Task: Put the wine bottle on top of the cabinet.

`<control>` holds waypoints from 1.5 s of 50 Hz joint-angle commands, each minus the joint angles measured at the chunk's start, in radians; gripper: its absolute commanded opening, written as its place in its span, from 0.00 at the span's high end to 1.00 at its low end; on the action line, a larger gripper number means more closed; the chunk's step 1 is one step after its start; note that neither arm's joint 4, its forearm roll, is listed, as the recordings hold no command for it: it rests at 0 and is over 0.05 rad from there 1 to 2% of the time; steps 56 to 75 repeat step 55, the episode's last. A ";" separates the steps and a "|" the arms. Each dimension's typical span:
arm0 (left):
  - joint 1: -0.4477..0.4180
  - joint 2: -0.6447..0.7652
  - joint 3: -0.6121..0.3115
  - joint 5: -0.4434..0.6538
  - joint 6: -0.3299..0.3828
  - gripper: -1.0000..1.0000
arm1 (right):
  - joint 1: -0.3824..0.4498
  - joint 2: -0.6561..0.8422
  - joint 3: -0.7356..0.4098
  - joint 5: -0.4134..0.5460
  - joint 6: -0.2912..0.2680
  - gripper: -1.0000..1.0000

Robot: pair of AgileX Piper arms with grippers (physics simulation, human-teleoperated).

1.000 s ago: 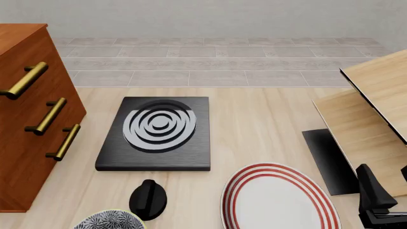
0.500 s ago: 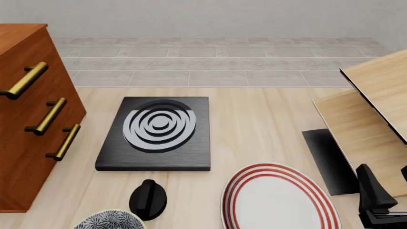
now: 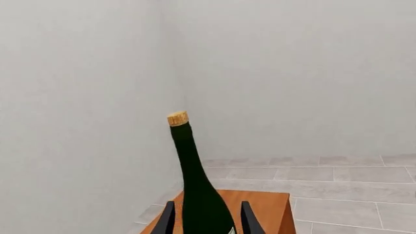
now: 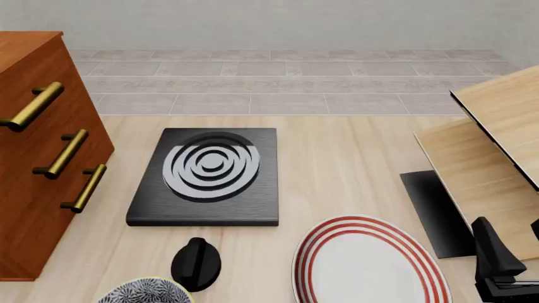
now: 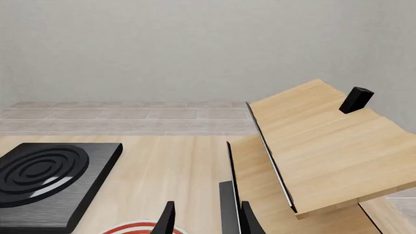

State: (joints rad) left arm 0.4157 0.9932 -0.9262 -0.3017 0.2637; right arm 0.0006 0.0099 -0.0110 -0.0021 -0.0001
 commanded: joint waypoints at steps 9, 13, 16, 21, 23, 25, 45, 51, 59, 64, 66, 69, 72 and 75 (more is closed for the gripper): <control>-0.006 -0.101 -0.016 0.082 -0.021 0.00 | 0.000 0.000 0.000 0.000 0.000 0.00; -0.013 -0.135 -0.018 0.103 -0.027 0.00 | 0.000 0.000 0.000 0.000 0.000 0.00; -0.029 -0.166 -0.027 0.134 -0.032 0.00 | 0.000 0.000 0.000 0.000 0.000 0.00; -0.046 -0.208 -0.045 0.176 -0.042 0.00 | 0.000 0.000 0.000 0.000 0.000 0.00; -0.060 -0.229 -0.058 0.204 -0.037 0.00 | 0.000 0.000 0.000 0.000 0.000 0.00; -0.063 -0.248 -0.079 0.235 -0.037 0.00 | 0.000 0.000 0.000 0.000 0.000 0.00; -0.096 -0.351 -0.187 0.406 -0.017 0.00 | 0.000 0.000 0.000 0.000 0.000 0.00; -0.106 -0.367 -0.185 0.424 -0.016 0.00 | 0.000 0.000 0.000 0.000 0.000 0.00; -0.114 -0.374 -0.177 0.429 -0.010 0.00 | 0.000 0.000 0.000 0.000 0.000 0.00; -0.114 -0.374 -0.177 0.429 -0.010 0.00 | 0.000 0.000 0.000 0.000 0.000 0.00; -0.114 -0.374 -0.177 0.429 -0.010 0.00 | 0.000 0.000 0.000 0.000 0.000 0.00; -0.114 -0.374 -0.177 0.429 -0.010 0.00 | 0.000 0.000 0.000 0.000 0.000 0.00; -0.114 -0.374 -0.177 0.429 -0.010 0.00 | 0.000 0.000 0.000 0.000 0.000 0.00; -0.114 -0.374 -0.177 0.429 -0.010 0.00 | 0.000 0.000 0.000 0.000 0.000 0.00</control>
